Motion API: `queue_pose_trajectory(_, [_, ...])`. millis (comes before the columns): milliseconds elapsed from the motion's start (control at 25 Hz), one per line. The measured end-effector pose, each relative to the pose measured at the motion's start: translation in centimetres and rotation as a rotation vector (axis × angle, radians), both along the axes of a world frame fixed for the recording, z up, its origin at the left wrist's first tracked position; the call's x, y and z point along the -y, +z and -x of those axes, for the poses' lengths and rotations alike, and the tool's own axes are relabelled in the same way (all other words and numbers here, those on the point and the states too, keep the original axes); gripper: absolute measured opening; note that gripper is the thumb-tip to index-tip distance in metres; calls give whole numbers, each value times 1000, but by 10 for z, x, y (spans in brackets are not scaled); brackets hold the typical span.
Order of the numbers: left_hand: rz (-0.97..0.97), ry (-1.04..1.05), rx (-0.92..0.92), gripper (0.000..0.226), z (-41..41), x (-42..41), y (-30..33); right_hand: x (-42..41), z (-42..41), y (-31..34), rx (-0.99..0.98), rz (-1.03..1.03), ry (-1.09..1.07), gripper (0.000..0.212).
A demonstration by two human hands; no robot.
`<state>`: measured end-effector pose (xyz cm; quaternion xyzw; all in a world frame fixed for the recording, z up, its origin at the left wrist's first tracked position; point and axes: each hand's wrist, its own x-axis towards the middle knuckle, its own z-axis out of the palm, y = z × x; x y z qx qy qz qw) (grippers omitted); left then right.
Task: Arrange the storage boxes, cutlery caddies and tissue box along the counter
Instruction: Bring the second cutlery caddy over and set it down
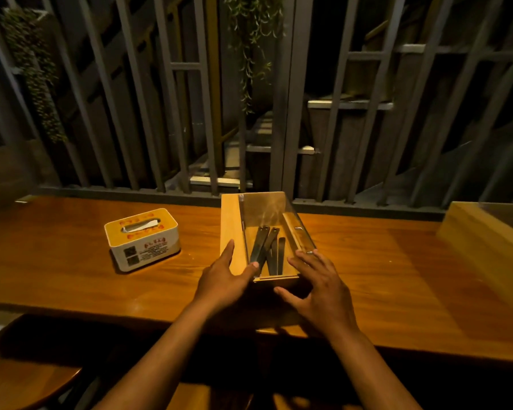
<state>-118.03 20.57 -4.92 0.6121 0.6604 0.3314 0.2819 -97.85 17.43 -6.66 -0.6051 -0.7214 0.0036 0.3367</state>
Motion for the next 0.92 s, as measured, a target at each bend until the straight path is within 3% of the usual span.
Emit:
queue_pose_trajectory(240, [-19,14,-10,83,-61,8,6,8,-56,0,-12,-53,-34,66])
queue_pose_trajectory(680, [-41,-21,-8,83,-260,22,-2,35,-256,-4,-26,-70,-68,67])
queue_pose_trajectory(920, [-43,2,-41,83,-314,32,-4,42,-313,-2,-12,-37,-4,66])
